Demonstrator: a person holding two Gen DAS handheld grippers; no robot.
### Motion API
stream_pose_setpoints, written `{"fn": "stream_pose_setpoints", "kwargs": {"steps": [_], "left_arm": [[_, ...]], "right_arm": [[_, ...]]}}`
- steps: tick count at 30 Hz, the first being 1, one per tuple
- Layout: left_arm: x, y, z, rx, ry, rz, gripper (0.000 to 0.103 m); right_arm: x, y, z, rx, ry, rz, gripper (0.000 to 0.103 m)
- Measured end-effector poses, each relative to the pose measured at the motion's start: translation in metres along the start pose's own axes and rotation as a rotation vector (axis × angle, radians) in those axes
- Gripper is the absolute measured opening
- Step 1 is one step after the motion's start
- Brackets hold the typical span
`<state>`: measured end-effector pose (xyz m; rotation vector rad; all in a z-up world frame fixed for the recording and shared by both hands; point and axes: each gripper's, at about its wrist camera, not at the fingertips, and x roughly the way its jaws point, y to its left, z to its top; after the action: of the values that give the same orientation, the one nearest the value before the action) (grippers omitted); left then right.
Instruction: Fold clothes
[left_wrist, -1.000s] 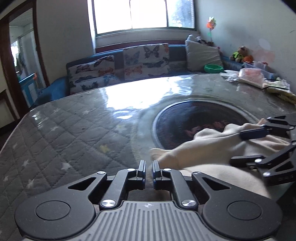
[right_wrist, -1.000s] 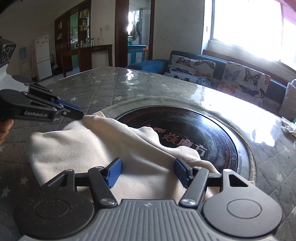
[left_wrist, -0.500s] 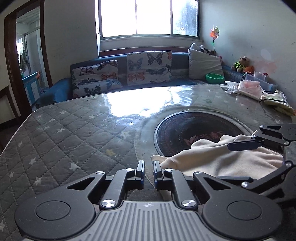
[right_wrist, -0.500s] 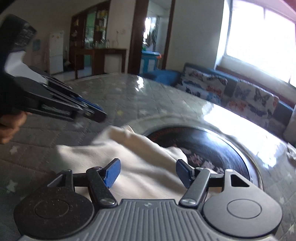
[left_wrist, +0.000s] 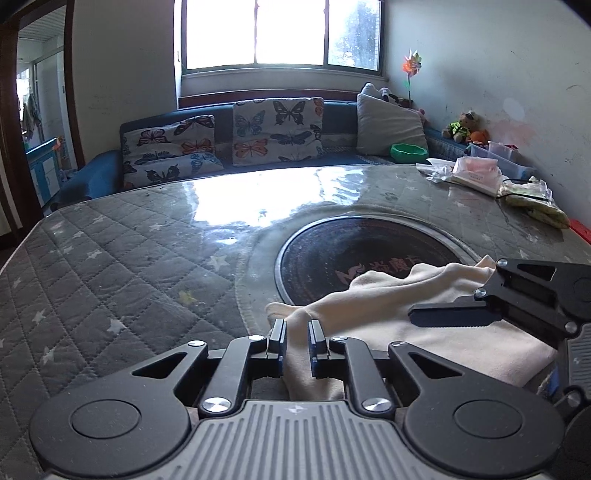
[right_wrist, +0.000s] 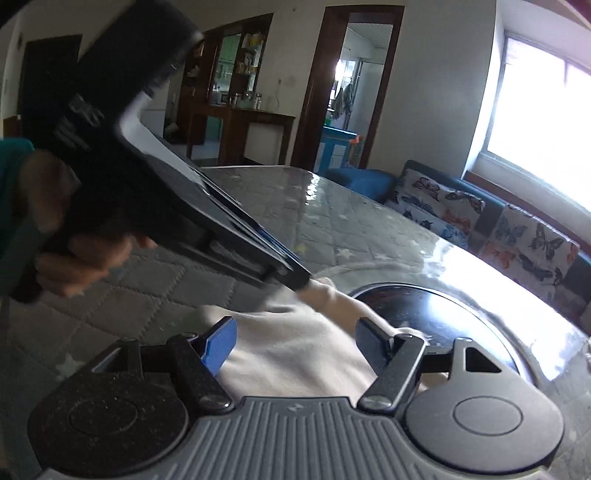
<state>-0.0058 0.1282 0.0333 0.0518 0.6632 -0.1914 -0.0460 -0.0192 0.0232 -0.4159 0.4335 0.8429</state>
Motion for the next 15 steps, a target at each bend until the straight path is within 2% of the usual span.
{"fn": "stream_pose_setpoints", "kwargs": {"steps": [5,7,10,15], "left_arm": [[0.015,0.000,-0.007,0.003,0.035,0.018,0.015],[0.018,0.002,-0.011,-0.001,0.044,0.022,0.017],[0.015,0.003,-0.012,-0.010,0.033,0.030,0.020],[0.002,-0.005,-0.006,-0.012,-0.007,0.016,0.020]], "right_arm": [[-0.001,0.003,-0.009,0.033,0.025,0.047,0.073],[-0.019,-0.008,-0.012,0.080,0.009,0.062,0.073],[-0.043,-0.030,-0.019,0.167,0.002,0.046,0.073],[-0.081,-0.069,-0.048,0.334,0.050,-0.015,0.072]]}}
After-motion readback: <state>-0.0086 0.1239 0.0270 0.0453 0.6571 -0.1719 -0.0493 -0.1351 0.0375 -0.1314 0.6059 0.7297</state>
